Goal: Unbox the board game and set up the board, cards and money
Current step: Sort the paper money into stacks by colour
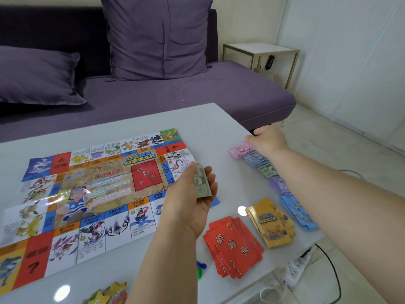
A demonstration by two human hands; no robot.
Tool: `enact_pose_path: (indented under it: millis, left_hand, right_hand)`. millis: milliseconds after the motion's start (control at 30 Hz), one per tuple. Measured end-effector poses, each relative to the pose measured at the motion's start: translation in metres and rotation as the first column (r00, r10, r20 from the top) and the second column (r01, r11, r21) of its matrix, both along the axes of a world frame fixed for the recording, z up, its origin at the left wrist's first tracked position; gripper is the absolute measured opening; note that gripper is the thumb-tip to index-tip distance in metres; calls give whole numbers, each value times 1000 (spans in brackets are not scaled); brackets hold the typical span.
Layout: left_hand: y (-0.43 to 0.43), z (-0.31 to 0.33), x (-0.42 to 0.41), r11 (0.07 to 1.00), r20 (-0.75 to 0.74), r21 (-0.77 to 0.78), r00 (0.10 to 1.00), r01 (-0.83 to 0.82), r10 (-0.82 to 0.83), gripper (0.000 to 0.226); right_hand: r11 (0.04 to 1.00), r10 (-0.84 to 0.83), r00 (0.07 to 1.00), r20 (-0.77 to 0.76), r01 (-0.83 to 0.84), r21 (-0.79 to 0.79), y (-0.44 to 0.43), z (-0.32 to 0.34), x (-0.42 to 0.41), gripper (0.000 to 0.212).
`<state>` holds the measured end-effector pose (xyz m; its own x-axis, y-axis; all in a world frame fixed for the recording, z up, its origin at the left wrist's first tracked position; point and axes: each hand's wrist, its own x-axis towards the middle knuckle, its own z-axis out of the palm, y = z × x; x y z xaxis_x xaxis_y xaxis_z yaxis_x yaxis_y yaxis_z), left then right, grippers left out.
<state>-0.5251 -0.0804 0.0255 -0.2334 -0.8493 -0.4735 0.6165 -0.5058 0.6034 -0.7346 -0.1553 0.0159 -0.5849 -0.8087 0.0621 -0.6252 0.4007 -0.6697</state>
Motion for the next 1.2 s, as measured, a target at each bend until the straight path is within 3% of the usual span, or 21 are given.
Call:
enact_pose_path:
  millis: [67, 133, 200, 300, 567, 733, 833, 1000, 1200]
  left_hand:
    - [1, 2, 0, 999, -10, -17, 999, 30, -31, 16]
    - [4, 3, -1, 996, -1, -54, 997, 73, -73, 21]
    - [10, 3, -3, 990, 22, -100, 995, 100, -99, 23]
    - [21, 6, -5, 976, 67, -158, 988, 147, -138, 21]
    - [58, 5, -8, 864, 426, -306, 869, 399, -251, 5]
    - [64, 6, -9, 893, 310, -191, 888, 407, -339, 13]
    - [61, 5, -10, 921, 290, -152, 907, 359, -305, 17]
    - [46, 5, -7, 962, 223, -167, 959, 215, -175, 18]
    - [40, 1, -9, 978, 140, -134, 980, 162, -143, 17]
  right_hand:
    - [994, 15, 1000, 12, -14, -109, 15, 5, 6, 23]
    - [976, 121, 985, 122, -96, -193, 38, 16, 21, 19]
    - [961, 260, 931, 255, -224, -163, 65, 28, 40, 13]
    - [940, 337, 872, 355, -332, -77, 103, 41, 62, 19]
    - [957, 287, 899, 331, -251, -147, 163, 25, 77, 13]
    - [955, 297, 889, 349, -284, -90, 164, 20, 66, 12]
    - [949, 312, 858, 409, -299, -95, 160, 18, 62, 9]
    - [969, 119, 915, 387, -22, -247, 134, 20, 20, 4]
    - [968, -76, 975, 209, 122, -220, 95, -3, -19, 18]
